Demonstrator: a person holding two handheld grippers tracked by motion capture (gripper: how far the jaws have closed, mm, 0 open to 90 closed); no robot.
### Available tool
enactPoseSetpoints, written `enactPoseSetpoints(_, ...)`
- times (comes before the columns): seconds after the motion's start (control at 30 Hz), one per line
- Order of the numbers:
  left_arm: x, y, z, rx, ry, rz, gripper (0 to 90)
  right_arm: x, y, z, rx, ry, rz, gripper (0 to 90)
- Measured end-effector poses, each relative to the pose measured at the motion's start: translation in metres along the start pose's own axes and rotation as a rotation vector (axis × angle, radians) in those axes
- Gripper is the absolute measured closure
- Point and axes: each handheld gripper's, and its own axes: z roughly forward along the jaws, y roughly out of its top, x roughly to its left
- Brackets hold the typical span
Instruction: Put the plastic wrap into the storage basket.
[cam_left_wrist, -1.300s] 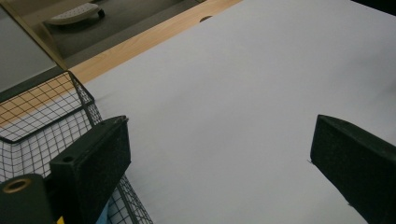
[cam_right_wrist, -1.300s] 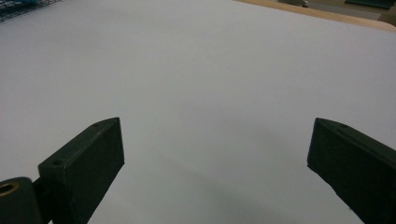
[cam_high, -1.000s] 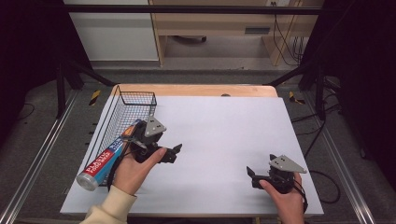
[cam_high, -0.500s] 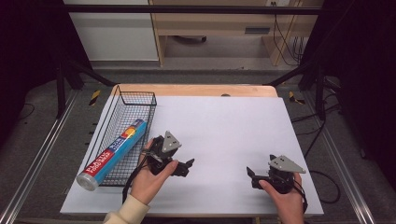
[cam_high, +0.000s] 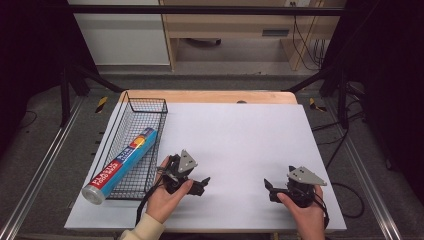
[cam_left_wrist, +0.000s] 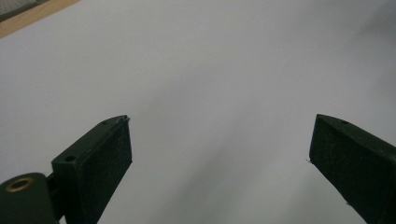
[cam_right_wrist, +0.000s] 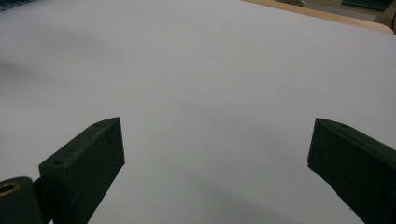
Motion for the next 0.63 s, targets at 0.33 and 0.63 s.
enactPoseSetpoints(0.33,0.006,-0.025,0.003,-0.008,0.011,-0.024,5.9,0.001,0.000,0.001,0.011,-0.005,-0.006,4.3)
enactPoseSetpoints(0.63,0.006,-0.037,-0.005,-0.074,0.024,-0.036,5.9,-0.001,0.000,0.007,0.012,-0.004,0.023,5.4)
